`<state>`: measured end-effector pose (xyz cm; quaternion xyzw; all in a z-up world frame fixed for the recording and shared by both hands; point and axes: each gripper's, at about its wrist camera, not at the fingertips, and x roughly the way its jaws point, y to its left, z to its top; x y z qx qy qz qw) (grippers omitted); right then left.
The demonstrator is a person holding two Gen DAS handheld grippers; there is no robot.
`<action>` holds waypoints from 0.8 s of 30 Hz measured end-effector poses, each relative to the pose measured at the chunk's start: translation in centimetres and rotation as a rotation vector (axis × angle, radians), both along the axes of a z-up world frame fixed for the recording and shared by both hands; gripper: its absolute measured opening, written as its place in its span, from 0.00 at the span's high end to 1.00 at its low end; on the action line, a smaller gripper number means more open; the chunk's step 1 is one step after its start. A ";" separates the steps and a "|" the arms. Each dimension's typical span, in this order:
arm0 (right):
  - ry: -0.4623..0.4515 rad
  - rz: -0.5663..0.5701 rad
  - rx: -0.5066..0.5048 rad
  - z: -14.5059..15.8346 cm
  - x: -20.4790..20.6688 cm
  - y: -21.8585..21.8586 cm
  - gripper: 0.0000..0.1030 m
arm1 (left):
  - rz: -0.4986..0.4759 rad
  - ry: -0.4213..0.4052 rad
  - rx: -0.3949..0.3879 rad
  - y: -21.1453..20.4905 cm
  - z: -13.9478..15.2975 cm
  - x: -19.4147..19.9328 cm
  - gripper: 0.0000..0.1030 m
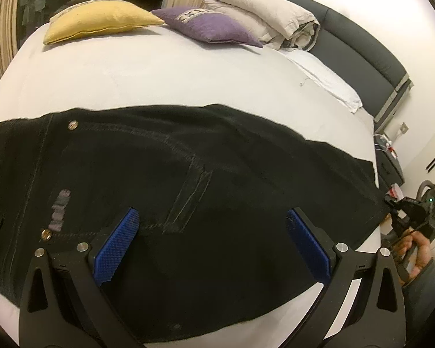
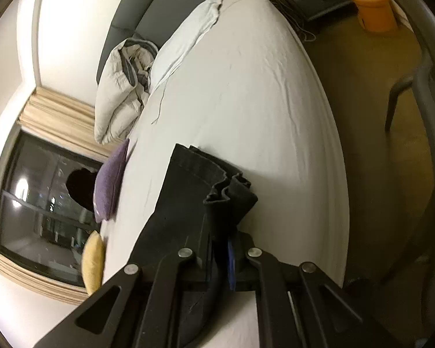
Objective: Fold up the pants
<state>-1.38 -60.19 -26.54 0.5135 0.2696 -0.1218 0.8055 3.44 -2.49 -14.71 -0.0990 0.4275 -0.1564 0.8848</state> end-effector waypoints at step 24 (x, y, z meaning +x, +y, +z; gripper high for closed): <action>-0.034 0.692 -0.667 10.1 5.1 24.1 0.91 | -0.057 0.094 -0.199 -2.8 0.2 3.7 0.00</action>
